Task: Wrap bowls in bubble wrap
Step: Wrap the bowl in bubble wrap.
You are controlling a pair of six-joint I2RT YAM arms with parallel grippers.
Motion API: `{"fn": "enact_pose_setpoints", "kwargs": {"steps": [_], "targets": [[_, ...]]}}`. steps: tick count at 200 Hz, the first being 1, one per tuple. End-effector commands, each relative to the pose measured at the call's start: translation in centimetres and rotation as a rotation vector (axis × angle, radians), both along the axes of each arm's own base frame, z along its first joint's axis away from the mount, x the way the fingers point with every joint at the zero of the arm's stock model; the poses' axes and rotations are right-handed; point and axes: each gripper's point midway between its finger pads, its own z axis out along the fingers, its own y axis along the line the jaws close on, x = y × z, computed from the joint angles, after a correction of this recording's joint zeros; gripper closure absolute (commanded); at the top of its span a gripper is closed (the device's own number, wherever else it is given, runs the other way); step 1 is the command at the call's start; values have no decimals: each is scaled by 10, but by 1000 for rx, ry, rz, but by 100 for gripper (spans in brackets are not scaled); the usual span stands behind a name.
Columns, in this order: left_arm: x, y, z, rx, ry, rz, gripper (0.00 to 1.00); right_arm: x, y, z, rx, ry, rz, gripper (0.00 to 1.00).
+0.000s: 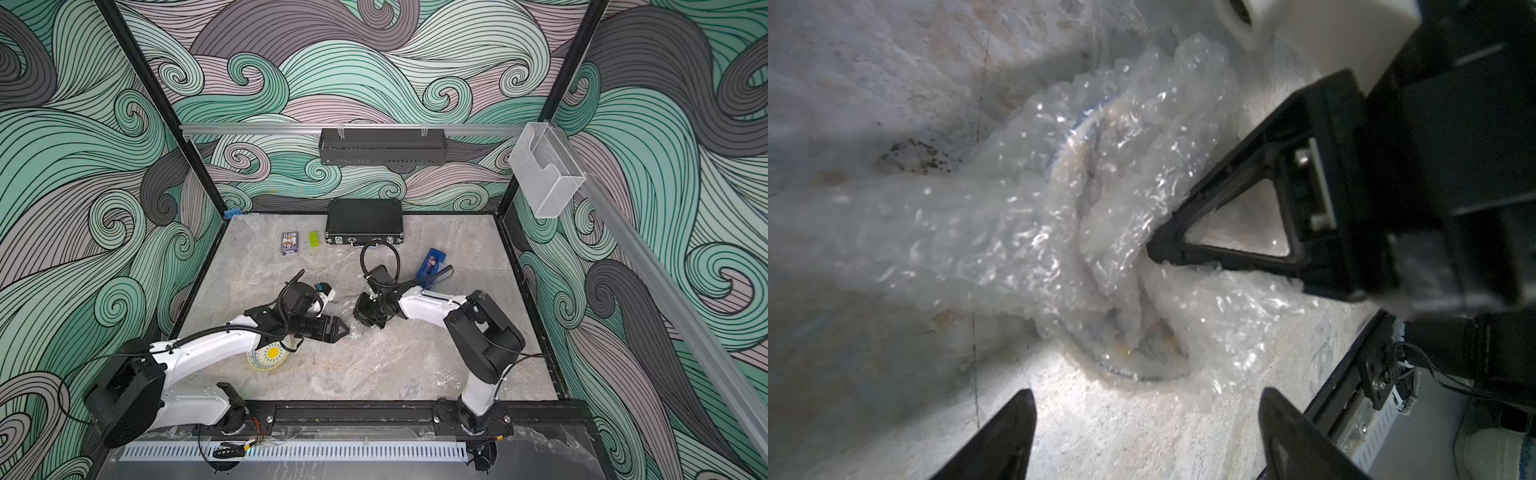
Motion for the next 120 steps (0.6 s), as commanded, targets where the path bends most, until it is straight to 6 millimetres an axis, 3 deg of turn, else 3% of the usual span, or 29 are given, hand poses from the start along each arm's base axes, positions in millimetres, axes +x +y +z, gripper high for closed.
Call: {"fn": "enact_pose_setpoints", "kwargs": {"steps": [1, 58, 96, 120], "targets": [[6, -16, 3, -21, -9, -50, 17, 5, -1, -3, -11, 0, -7, 90], [25, -20, -14, 40, 6, 0, 18, 3, 2, -7, 3, 12, 4, 90], [30, -16, -31, 78, 39, 42, 35, 1, 2, -3, 2, 1, 31, 88], [29, -19, -34, 64, 50, 41, 48, 2, 1, 9, 1, -26, 65, 81]]}}
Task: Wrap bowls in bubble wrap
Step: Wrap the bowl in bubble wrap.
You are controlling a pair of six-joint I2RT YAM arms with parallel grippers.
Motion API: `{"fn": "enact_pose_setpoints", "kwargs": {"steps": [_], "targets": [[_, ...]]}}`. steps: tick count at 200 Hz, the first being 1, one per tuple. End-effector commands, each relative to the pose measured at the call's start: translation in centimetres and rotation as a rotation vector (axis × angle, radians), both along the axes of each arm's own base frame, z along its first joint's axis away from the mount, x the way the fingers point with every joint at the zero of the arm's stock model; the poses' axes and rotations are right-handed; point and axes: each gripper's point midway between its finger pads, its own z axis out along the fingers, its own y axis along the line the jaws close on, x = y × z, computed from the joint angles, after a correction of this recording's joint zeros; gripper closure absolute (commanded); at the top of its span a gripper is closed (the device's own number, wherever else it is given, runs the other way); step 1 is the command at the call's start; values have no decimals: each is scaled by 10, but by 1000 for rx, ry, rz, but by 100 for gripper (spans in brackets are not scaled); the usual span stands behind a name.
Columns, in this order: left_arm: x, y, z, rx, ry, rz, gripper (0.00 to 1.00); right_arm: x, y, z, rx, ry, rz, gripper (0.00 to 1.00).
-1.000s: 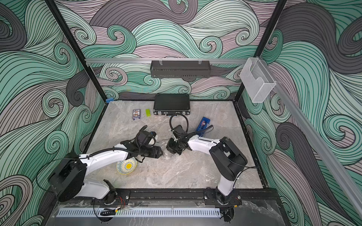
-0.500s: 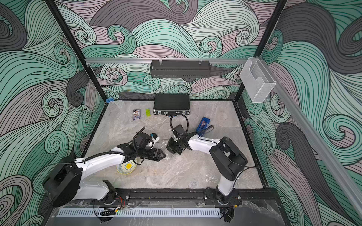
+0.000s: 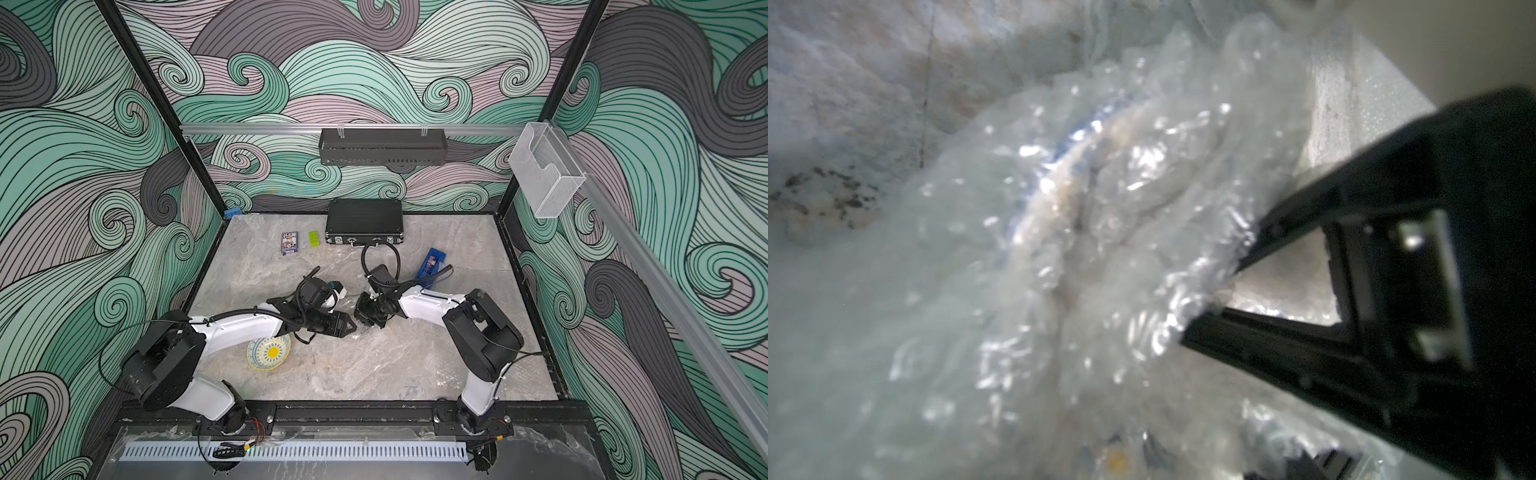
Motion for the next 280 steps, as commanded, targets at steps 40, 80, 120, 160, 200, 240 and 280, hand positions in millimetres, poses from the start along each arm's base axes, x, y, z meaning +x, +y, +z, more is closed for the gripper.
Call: {"fn": "enact_pose_setpoints", "kwargs": {"steps": [40, 80, 120, 160, 200, 240, 280], "targets": [[9, -4, -6, 9, -3, 21, 54, 12, -7, 40, 0, -108, 102, 65], [9, -4, 2, 0, -13, 19, 54, 26, -32, 74, 14, -257, 161, 51], [8, -2, 4, 8, -21, 16, 54, -4, -42, 76, 51, -346, 321, 73], [9, -3, 6, 6, -20, 13, 54, -27, -34, 67, 101, -376, 414, 95], [8, -4, 7, 4, -17, 10, 54, -20, -26, 59, 87, -379, 419, 98], [7, -4, 7, 2, -14, 7, 54, 7, -11, 59, 71, -406, 400, 98], [4, -4, 6, -2, -6, 2, 51, 31, 8, 52, 91, -388, 389, 96]]}}
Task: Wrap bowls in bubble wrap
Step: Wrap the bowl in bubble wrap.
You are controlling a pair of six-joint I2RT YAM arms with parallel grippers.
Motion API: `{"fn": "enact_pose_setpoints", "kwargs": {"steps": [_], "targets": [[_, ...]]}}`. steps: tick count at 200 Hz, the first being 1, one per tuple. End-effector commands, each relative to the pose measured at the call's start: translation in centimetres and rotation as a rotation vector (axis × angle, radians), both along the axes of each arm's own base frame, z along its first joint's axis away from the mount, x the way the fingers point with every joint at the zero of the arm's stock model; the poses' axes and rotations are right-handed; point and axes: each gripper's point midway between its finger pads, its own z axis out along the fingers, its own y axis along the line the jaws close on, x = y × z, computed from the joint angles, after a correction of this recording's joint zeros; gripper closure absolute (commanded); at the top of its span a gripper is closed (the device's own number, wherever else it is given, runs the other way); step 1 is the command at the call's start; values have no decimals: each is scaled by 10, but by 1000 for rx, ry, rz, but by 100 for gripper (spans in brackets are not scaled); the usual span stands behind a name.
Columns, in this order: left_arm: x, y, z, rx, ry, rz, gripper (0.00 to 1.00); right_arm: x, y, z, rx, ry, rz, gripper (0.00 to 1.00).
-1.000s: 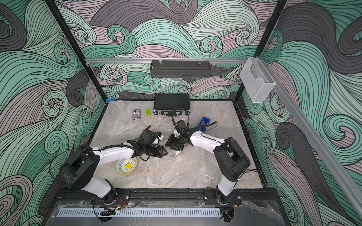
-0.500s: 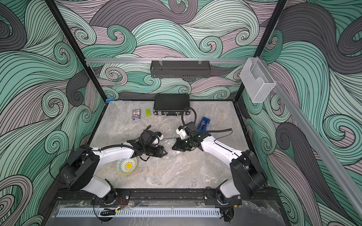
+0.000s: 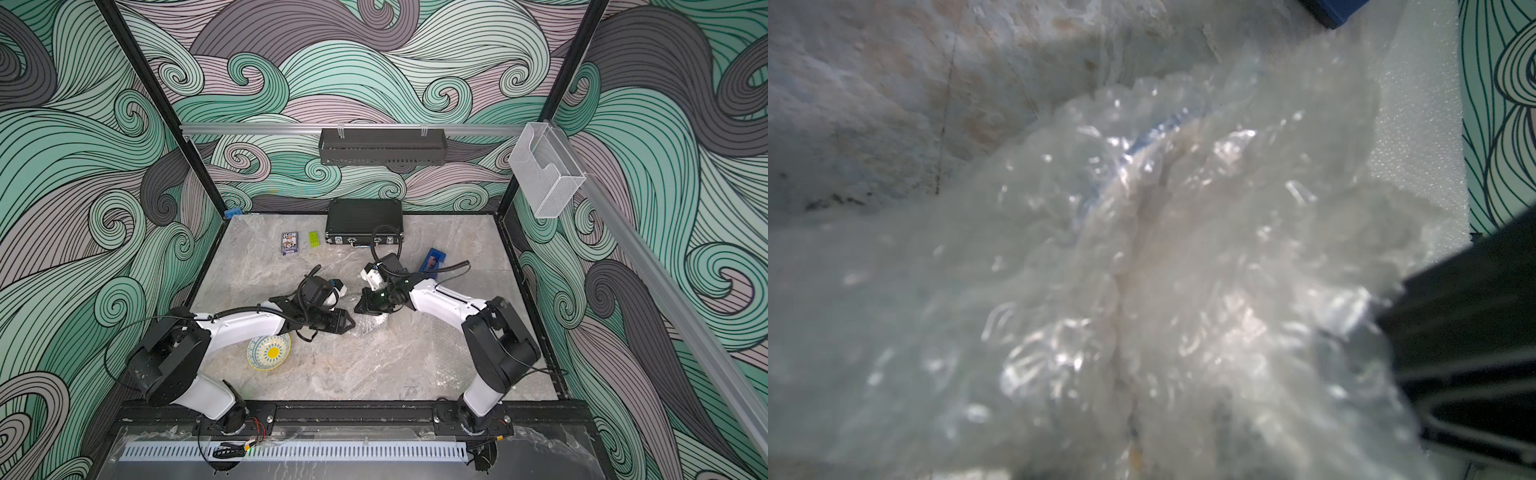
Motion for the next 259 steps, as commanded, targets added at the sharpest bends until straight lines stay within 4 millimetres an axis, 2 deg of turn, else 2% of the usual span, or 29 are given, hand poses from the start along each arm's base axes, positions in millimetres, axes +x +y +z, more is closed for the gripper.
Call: {"fn": "enact_pose_setpoints", "kwargs": {"steps": [1, 35, 75, 98, 101, 122, 134, 152, 177, 180, 194, 232, 259], "targets": [[-2, 0, 7, 5, -2, -13, 50, 16, 13, 2, 28, -23, -1, 96], [-5, 4, 9, 3, -9, -12, 43, 23, 20, -17, 20, 5, -2, 96], [-10, 3, 17, -18, -15, -33, 33, 32, 27, -26, 65, -23, -15, 95], [-7, 14, 24, 17, -33, 14, 25, 31, 30, -32, 93, -15, -18, 94], [-6, 14, 34, 5, -54, 22, 24, 31, 30, -32, 94, -14, -18, 94], [5, 24, 54, -9, -88, 106, 15, 29, 28, -33, 92, -22, -17, 94], [10, 22, 69, -48, -105, 110, 13, 28, 26, -32, 93, -29, -18, 94], [18, 20, 78, -36, -131, 103, 12, 26, 25, -31, 101, -34, -17, 94], [30, 31, 61, 53, -76, 153, 12, 22, 23, -31, 108, -33, -16, 94], [30, 31, 51, 69, -53, 157, 12, 21, 23, -31, 106, -34, -16, 94], [36, 37, 37, 89, -18, 194, 12, 20, 21, -30, 109, -38, -16, 94], [46, 47, 17, 108, 35, 256, 11, 16, 21, -28, 116, -39, -10, 94], [53, 46, 13, 60, 54, 285, 11, 14, 20, -28, 117, -39, -9, 94]]}}
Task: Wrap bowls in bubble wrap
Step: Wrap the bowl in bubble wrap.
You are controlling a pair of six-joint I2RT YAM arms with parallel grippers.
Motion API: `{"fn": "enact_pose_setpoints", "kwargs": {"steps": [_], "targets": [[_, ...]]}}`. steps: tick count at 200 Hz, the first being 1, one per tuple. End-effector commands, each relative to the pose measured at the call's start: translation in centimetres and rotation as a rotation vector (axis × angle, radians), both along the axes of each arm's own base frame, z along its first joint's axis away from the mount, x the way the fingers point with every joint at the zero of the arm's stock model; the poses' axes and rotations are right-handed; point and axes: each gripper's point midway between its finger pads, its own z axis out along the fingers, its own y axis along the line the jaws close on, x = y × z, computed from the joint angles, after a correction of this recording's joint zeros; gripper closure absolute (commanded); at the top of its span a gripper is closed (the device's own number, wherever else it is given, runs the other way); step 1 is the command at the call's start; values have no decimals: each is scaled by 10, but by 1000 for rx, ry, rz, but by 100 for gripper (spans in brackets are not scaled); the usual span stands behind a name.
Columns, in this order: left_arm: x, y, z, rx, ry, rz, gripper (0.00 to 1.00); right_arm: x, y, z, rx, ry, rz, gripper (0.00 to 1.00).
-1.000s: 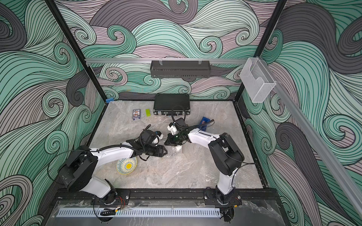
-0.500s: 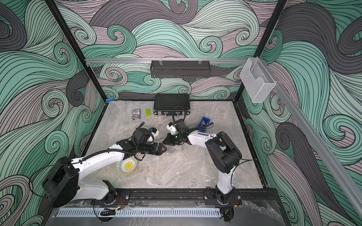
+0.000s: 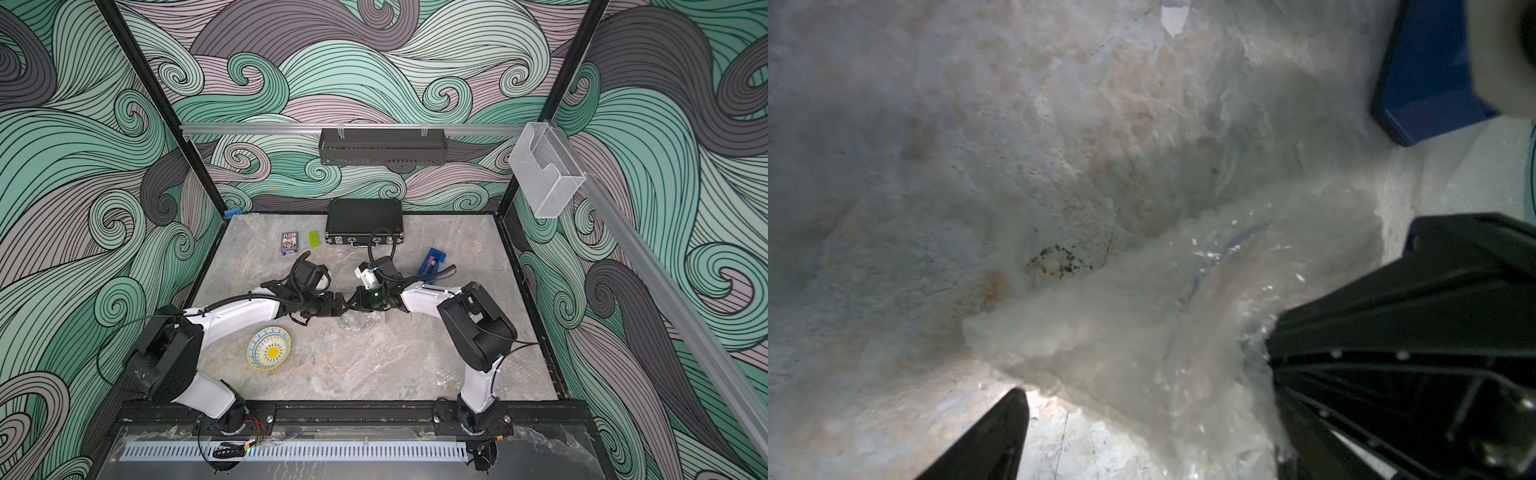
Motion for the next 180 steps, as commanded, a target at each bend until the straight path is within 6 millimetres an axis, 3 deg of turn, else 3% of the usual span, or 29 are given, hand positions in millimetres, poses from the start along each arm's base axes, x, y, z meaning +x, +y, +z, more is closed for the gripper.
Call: {"fn": "enact_pose_setpoints", "kwargs": {"steps": [1, 24, 53, 84, 158, 180], "targets": [[7, 1, -2, -33, 15, 46, 11, -5, -4, 1, 0, 0, -3, 94], [12, -2, -4, -55, 2, 47, 14, -8, -5, 0, -3, 4, 0, 94], [13, -14, -9, -94, 17, 10, 32, -11, -6, 1, 0, 6, 3, 94], [12, -11, -11, -88, -2, 5, 45, -14, -8, 5, 4, 0, 3, 94], [11, -18, -15, -119, -24, -41, 50, -18, -23, 41, -12, -119, -3, 84], [10, -16, -14, -120, -31, -40, 50, -11, -40, 55, -58, -194, -46, 77]]}}
